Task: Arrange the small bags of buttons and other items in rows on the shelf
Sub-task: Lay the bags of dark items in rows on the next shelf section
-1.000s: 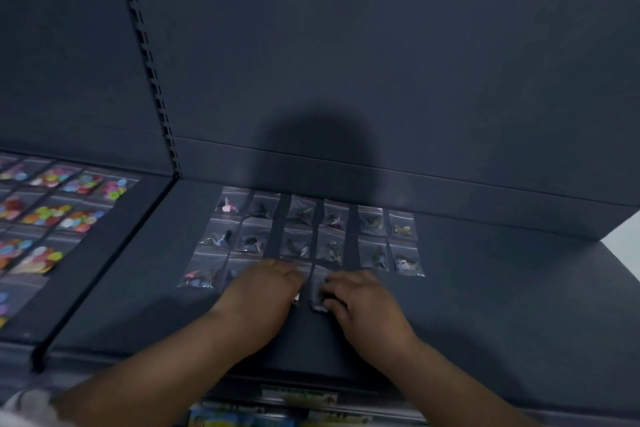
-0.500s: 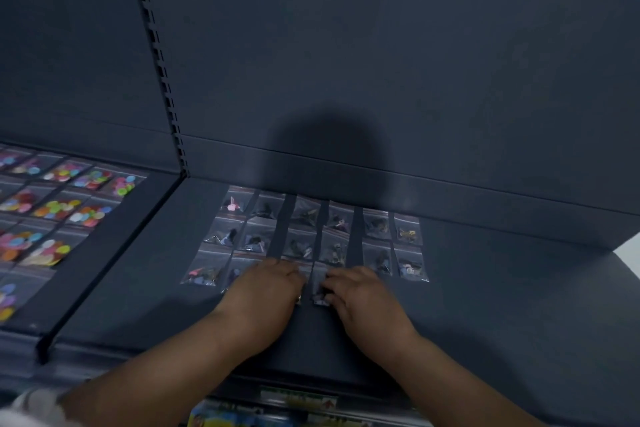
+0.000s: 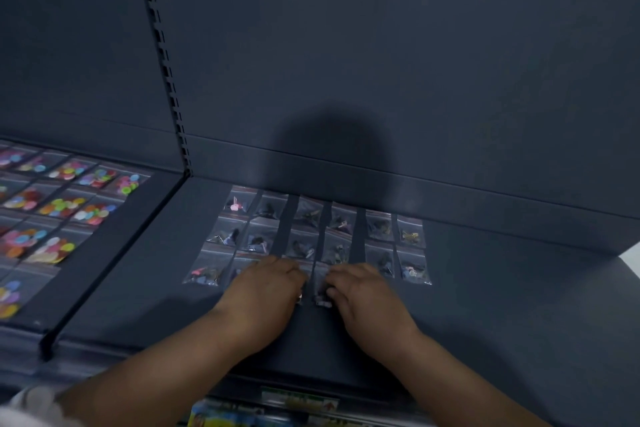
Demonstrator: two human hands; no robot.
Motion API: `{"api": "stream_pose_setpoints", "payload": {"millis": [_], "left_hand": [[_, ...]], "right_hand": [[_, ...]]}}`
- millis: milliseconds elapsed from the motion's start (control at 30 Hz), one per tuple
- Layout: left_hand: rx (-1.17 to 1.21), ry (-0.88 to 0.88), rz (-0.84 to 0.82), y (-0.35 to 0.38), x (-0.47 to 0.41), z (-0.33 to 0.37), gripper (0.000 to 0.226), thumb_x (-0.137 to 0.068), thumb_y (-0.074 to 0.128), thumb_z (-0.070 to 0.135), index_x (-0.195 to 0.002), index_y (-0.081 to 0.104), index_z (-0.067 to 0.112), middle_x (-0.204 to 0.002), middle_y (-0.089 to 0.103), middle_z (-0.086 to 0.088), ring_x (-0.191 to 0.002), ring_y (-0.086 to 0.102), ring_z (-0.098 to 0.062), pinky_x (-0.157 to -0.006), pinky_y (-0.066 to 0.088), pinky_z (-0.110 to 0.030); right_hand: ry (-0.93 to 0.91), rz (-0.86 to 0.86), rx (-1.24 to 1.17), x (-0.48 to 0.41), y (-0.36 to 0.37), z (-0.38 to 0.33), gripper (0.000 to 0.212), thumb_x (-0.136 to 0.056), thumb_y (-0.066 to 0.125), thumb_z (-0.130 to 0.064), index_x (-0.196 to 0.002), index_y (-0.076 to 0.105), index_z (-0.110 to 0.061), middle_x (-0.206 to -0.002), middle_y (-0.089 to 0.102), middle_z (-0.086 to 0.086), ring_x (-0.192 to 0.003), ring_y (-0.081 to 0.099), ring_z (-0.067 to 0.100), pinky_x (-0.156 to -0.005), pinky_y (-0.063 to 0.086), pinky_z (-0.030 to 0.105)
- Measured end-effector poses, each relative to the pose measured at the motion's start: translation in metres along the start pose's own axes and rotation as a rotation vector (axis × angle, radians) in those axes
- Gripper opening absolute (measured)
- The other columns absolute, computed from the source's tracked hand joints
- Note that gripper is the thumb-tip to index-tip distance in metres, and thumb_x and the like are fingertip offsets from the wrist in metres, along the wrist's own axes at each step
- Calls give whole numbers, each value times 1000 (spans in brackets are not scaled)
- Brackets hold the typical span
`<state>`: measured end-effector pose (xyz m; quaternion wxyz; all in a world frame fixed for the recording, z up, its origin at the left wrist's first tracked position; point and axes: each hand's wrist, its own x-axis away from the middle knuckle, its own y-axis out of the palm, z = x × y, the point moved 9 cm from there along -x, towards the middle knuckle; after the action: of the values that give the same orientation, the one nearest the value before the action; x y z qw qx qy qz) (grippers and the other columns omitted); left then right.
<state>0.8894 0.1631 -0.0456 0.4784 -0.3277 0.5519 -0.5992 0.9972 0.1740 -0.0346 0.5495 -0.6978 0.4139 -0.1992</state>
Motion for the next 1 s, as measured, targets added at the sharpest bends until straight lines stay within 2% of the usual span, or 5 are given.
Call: {"api": "stream_pose_setpoints", "payload": {"millis": [133, 267, 433, 600, 1000], "left_hand": [[-22, -22, 69, -10, 1, -6, 21, -74, 54, 17, -89, 68, 21, -91, 68, 1, -82, 65, -23, -75, 56, -33], [-6, -68, 106, -26, 7, -13, 24, -73, 65, 17, -97, 69, 19, -94, 68, 0, -84, 64, -24, -77, 56, -35], [-43, -152, 92, -49, 21, -33, 42, -83, 35, 37, -107, 65, 18, -105, 65, -2, -94, 61, -25, -85, 51, -37], [-129, -240, 139, -79, 49, -60, 39, -81, 62, 32, -116, 63, 15, -109, 66, -7, -97, 62, -29, -88, 50, -37], [-180, -460, 189, -147, 192, -163, 48, -90, 50, 41, -130, 53, 15, -121, 59, -7, -109, 56, -30, -93, 44, -37]], "right_hand": [[-17, 40, -1, -5, -11, -6, 34, -90, 34, -29, -92, 65, -16, -93, 64, -3, -85, 53, 19, -79, 48, 31], [-38, 71, 23, -14, -18, -14, 25, -88, 45, -24, -96, 67, -17, -97, 66, -2, -86, 57, 20, -80, 49, 31], [-43, 1, 60, -32, -13, -30, 32, -90, 51, -31, -116, 61, -16, -121, 59, 4, -112, 51, 27, -99, 41, 39], [-103, -39, 83, -53, -8, -65, 41, -94, 48, -36, -131, 49, -19, -139, 44, 0, -127, 38, 22, -108, 26, 31], [-278, -93, 91, -95, 22, -236, 48, -97, 41, -40, -141, 38, -21, -148, 34, -1, -134, 29, 19, -113, 20, 31]]}}
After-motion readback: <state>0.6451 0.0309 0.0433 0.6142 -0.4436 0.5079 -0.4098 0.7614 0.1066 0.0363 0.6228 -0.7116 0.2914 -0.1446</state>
